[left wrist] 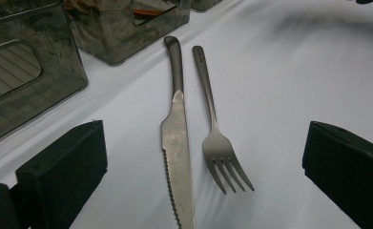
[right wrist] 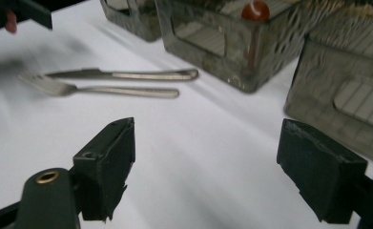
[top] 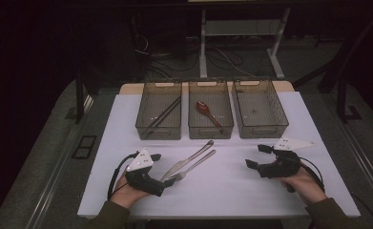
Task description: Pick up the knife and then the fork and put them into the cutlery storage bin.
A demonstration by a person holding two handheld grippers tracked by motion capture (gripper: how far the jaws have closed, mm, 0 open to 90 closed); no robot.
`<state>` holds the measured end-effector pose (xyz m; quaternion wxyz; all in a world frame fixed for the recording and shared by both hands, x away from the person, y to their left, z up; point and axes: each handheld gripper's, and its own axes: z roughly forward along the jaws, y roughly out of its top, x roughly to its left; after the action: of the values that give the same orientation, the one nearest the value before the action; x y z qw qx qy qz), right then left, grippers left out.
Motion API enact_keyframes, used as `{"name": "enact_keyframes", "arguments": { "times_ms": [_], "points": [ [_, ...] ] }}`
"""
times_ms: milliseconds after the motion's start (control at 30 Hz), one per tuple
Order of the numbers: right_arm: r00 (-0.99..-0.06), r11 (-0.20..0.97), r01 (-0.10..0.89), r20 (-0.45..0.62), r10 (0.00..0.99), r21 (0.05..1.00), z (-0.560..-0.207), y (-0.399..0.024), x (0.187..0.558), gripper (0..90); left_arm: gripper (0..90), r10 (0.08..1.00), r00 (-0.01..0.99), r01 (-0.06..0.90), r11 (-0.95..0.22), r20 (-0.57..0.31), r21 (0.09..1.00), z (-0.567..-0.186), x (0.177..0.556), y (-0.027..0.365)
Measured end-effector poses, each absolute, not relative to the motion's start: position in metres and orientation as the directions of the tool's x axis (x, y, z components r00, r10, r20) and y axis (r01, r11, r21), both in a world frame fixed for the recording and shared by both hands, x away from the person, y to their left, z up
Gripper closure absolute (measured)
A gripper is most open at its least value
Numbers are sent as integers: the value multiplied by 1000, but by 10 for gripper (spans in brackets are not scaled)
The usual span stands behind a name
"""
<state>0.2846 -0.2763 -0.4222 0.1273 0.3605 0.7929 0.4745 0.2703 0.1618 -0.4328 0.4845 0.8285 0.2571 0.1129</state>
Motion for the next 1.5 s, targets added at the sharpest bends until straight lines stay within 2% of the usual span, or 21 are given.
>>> {"name": "enact_keyframes", "arguments": {
  "times_ms": [300,433,567,733,1100,1167,1500],
  "points": [
    [-687,287,440,113,718,851,-430,-290,268,186,6,546,836,317,-400,-54,860,-430,270,162],
    [-665,278,454,115,737,846,-434,-296,260,185,85,550,833,320,-381,-66,867,-424,271,164],
    [-667,281,453,113,736,846,-436,-299,253,185,226,546,834,331,-386,-76,861,-419,274,162],
    [-677,292,447,107,728,846,-438,-295,255,182,456,537,838,353,-401,-95,845,-415,285,154],
    [-691,303,446,108,715,842,-441,-289,255,181,839,493,864,361,-466,-102,808,-416,307,121],
    [-690,304,447,108,715,841,-441,-289,255,182,885,485,868,366,-479,-107,798,-418,313,114],
    [-686,295,446,110,720,845,-440,-291,255,182,883,471,872,407,-548,-133,730,-432,334,89]
  ]
}}
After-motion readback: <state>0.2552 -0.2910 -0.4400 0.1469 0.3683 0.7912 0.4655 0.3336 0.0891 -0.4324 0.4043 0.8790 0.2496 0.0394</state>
